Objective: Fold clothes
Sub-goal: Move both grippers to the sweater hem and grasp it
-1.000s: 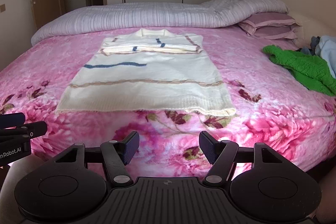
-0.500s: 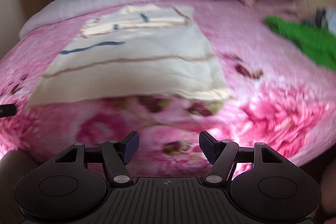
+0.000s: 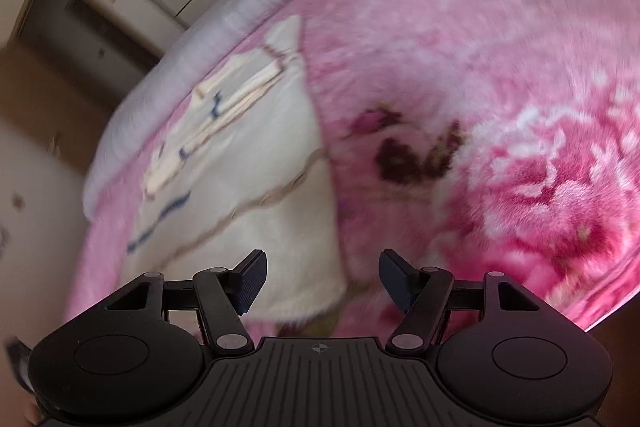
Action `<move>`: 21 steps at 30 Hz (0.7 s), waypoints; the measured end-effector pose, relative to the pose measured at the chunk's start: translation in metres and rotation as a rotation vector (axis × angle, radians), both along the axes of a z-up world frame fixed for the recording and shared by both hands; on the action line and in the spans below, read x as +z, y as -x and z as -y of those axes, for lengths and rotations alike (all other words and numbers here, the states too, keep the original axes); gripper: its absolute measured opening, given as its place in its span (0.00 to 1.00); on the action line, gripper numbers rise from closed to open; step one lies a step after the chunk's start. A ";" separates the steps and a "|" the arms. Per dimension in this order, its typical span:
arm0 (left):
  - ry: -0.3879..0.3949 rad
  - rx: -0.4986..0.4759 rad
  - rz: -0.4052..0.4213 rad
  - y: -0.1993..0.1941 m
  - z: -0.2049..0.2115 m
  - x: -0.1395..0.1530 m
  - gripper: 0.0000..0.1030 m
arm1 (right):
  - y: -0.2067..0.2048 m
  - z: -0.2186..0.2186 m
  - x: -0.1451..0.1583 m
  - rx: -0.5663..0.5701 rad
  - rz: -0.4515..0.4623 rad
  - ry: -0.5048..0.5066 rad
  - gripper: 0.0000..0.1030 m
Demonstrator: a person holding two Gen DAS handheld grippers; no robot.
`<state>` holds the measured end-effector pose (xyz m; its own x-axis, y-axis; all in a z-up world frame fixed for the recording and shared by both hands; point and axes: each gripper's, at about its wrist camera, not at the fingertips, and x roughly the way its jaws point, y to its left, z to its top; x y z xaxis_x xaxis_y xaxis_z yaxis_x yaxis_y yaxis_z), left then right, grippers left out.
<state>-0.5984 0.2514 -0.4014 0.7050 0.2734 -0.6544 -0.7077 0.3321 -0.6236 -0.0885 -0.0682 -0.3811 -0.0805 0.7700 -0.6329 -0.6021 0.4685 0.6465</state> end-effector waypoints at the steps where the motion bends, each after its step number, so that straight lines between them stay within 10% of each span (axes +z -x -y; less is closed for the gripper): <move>1: 0.011 -0.003 0.018 -0.002 -0.004 -0.003 0.44 | -0.006 -0.004 -0.004 0.002 -0.030 -0.005 0.65; 18: 0.056 -0.074 0.162 -0.032 -0.022 -0.027 0.35 | -0.031 -0.050 -0.049 0.102 -0.268 -0.112 0.20; 21: 0.057 -0.077 0.149 -0.032 -0.021 -0.030 0.16 | -0.027 -0.045 -0.049 0.105 -0.270 -0.126 0.21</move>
<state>-0.5668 0.2727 -0.4312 0.8129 0.1800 -0.5538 -0.5795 0.3431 -0.7392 -0.0613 -0.0233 -0.4305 -0.3155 0.8198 -0.4779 -0.4417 0.3188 0.8386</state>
